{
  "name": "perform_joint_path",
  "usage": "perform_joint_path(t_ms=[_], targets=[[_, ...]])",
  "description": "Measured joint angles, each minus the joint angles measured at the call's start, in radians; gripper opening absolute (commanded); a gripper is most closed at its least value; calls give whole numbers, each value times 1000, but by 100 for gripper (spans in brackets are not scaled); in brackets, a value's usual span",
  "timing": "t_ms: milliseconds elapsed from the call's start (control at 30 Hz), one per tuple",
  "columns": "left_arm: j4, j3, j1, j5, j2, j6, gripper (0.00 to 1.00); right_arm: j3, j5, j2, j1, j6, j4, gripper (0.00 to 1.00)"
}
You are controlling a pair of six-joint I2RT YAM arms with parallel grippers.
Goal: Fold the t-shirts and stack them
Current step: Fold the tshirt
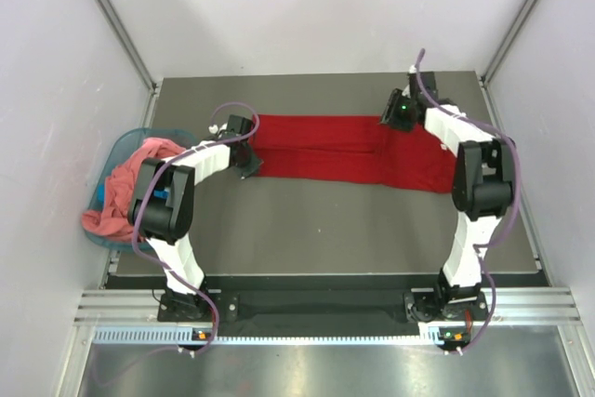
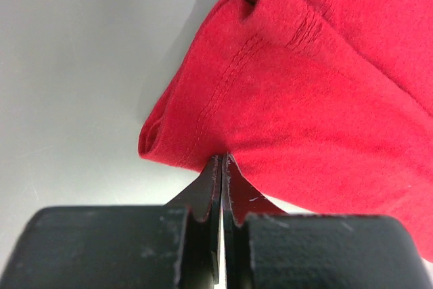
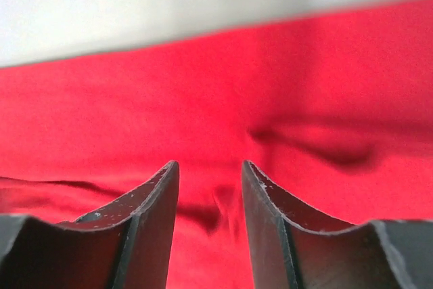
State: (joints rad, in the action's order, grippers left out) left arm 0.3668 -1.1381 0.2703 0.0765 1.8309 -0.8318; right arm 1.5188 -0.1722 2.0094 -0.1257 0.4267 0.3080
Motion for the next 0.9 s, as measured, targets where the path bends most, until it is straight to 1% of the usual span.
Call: perform_joint_path(t_ms=[67, 133, 200, 333, 367, 433, 500, 600, 733, 900], targets=[[0, 5, 0, -2, -3, 0, 0, -1, 26, -53, 21, 31, 86, 43], [1, 6, 2, -4, -5, 0, 0, -27, 59, -135, 70, 74, 173, 43], [0, 6, 3, -7, -5, 0, 0, -108, 86, -251, 161, 118, 221, 42], [-1, 7, 3, -20, -5, 0, 0, -324, 149, -467, 400, 180, 278, 37], [-1, 8, 3, -26, -5, 0, 0, -384, 164, -506, 462, 190, 288, 36], [-2, 8, 3, -35, -5, 1, 0, -460, 183, -537, 524, 199, 307, 34], [-2, 8, 3, -40, -5, 1, 0, -519, 186, -537, 543, 200, 325, 34], [-2, 8, 3, -47, -5, 2, 0, -555, 178, -533, 547, 200, 336, 34], [-2, 8, 3, -57, -5, 12, 0, -558, 153, -522, 557, 209, 308, 35], [-2, 8, 3, -61, -5, 17, 0, -564, 107, -455, 565, 241, 254, 34]])
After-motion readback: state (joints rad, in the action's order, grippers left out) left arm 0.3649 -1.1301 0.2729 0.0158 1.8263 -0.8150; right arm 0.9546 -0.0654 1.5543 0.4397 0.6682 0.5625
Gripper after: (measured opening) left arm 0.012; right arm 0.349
